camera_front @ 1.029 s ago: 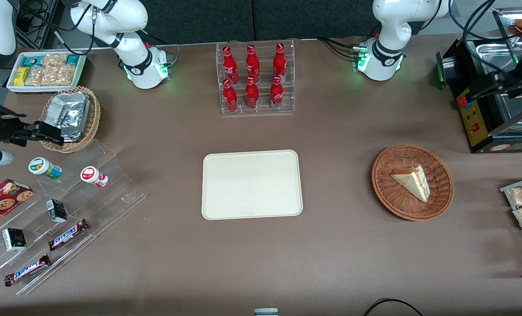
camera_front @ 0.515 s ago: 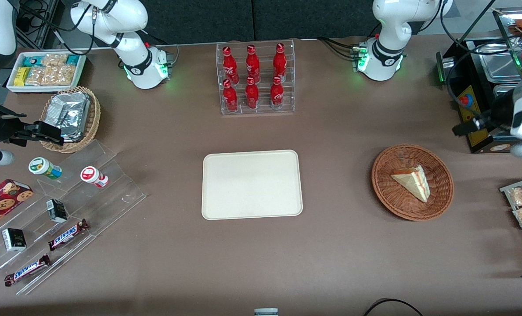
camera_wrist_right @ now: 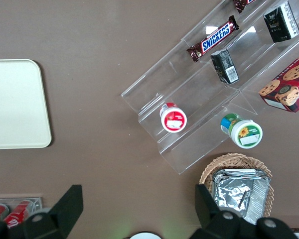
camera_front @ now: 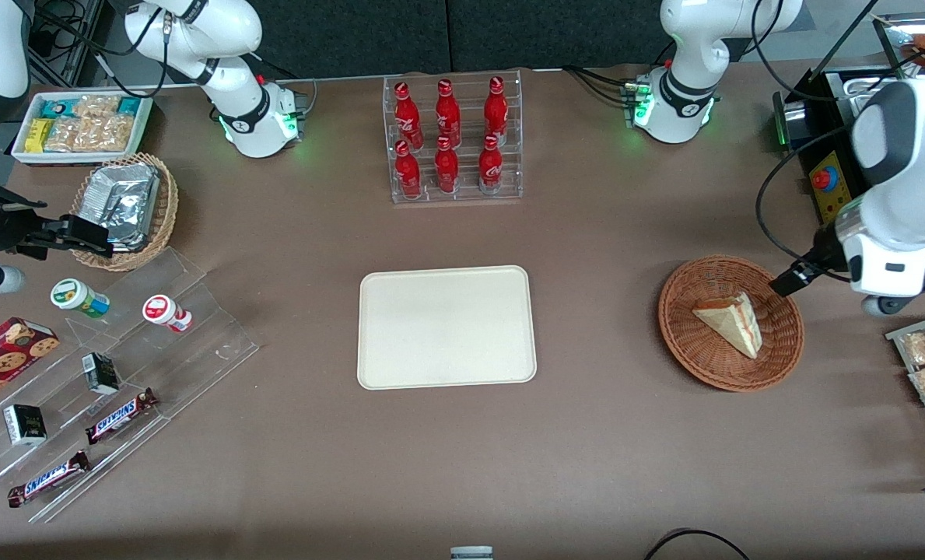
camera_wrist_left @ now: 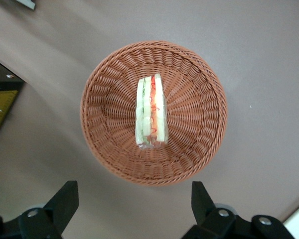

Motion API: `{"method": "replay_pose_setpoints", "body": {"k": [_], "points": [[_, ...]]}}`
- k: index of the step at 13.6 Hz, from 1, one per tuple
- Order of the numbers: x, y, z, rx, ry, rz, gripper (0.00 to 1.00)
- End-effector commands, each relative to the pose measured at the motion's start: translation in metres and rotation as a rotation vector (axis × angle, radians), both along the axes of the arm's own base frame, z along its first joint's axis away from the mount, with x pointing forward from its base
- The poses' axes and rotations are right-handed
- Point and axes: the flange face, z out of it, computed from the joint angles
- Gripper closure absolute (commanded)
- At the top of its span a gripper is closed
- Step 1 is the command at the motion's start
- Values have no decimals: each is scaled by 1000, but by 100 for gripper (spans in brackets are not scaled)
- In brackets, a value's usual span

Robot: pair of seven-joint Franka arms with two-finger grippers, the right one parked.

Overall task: Place sandwich from basket to tray
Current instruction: 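Move the left gripper over the wicker basket above the wrapped sandwich, then lower the left gripper and close it on the wrapped sandwich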

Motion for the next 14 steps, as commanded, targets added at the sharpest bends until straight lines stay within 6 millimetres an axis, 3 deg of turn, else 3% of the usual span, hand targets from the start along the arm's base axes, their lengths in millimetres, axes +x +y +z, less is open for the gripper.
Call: {"method": "replay_pose_setpoints", "body": {"k": [1, 5, 9, 14], "points": [[-20, -3, -33, 13, -73, 94, 0], [-29, 3, -84, 4, -135, 140, 0], [-41, 12, -112, -2, -167, 156, 0], [-44, 13, -144, -9, -200, 158, 0]]}}
